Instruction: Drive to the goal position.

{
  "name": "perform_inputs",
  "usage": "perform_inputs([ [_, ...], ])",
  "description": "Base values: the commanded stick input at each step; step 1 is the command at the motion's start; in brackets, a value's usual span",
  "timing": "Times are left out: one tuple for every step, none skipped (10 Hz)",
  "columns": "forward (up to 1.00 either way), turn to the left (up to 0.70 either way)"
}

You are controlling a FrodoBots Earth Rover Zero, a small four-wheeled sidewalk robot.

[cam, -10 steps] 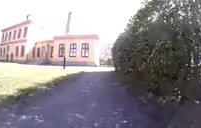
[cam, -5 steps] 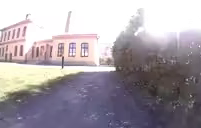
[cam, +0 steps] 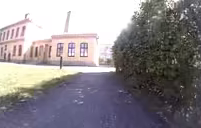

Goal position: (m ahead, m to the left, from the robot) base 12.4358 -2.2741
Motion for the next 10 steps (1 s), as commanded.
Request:
perform_inputs([
  [0.7,0.0],
  [0.7,0.0],
  [0.7,0.0],
  [0.7,-0.26],
  [0.7,-0.06],
  [0.7,0.0],
  [0.7,0.0],
  [0.7,0.0],
  [0.7,0.0],
  [0.7,0.0],
])
